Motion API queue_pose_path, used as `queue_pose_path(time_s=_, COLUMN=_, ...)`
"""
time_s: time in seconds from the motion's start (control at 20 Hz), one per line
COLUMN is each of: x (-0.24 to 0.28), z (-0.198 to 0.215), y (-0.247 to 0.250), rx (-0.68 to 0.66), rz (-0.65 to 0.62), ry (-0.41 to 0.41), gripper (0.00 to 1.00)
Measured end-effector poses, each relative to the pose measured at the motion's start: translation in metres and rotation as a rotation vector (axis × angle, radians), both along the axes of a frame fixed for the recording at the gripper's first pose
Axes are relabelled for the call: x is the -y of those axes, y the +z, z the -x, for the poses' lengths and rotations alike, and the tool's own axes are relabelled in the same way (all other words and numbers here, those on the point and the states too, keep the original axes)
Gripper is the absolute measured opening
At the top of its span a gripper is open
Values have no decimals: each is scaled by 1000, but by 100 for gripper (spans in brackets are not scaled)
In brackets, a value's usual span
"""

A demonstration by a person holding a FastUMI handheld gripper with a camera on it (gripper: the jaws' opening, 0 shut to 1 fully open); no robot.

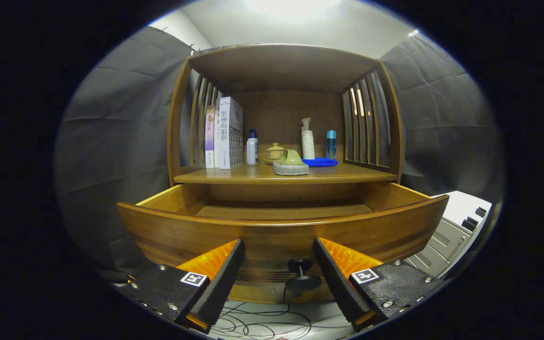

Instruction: Pull open the drawer, take out the items inside it, and place them on the countertop above the cabinet.

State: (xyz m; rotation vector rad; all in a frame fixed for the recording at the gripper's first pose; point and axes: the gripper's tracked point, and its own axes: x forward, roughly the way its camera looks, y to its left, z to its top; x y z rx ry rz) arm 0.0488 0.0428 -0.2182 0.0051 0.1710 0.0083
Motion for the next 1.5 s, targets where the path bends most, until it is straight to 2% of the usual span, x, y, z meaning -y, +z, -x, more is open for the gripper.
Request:
queue_pose_path(time_s=0.15, x=-1, z=-20, y=-8, rx=-41, rz=-34, ry=-5, gripper=95)
queue_pose_path(time_s=0.3, x=1, z=-35, y=-22, rx=-80, rz=-16, ry=-10, gripper=94)
queue_pose_path(time_s=0.6, x=5, z=-72, y=-23, rx=-80, rz=27, ry=-5, gripper=93)
queue_pose_path(time_s=1.1, x=7, z=-135, y=-23, rx=-87, rz=28, ry=0, gripper=93)
queue_pose_path(time_s=1.3, x=8, z=-139, y=-25, rx=-81, rz=68, ry=-6, gripper=93)
queue_pose_path(time_s=1.5, x=21, z=-122, y=-12, rx=-81, rz=133, ry=57, gripper=95)
